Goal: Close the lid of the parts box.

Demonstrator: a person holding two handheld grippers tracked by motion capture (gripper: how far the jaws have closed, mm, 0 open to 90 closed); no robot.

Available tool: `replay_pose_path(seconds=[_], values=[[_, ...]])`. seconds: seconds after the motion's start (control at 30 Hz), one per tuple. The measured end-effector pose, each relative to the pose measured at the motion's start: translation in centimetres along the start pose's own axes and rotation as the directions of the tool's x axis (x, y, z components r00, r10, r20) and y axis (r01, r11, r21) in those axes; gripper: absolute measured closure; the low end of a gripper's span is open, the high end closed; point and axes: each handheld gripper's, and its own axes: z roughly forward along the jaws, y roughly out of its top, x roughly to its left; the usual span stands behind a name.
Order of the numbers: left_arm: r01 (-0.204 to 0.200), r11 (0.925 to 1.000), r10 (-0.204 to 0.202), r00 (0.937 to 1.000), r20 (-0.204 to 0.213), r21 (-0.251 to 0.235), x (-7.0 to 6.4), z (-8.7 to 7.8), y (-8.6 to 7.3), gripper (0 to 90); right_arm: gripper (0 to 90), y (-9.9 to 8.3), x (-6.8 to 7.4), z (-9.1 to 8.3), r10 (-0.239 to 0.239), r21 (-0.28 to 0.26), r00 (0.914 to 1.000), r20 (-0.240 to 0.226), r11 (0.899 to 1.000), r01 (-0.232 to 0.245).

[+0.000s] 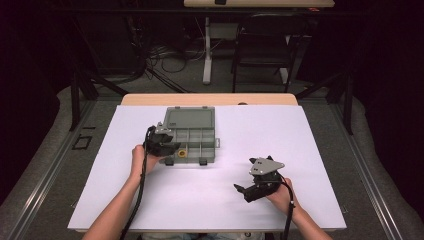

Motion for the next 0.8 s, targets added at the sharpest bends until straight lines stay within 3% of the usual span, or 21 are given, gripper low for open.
replay_pose_path(seconds=[0.3,0.43,0.8], values=[[-0.019,0.9998,0.02,0.9996,-0.02,0.011,-0.3,0.2,0.1,53.2,0.2,-0.1,0.0,-0.1,0.015,0.0,0.9999,-0.004,1.0,-0.015],[-0.02,0.9997,0.02,0.9996,-0.02,0.012,-0.3,0.2,0.1,53.3,0.2,0.2,-0.2,-0.6,0.053,-0.049,0.9986,-0.01,0.997,-0.053],[-0.025,0.9997,0.025,0.9996,-0.01,0.005,-0.2,0.2,0.0,54.2,0.0,1.9,-1.3,0.9,0.12,-0.038,0.9922,-0.034,0.992,-0.121]])
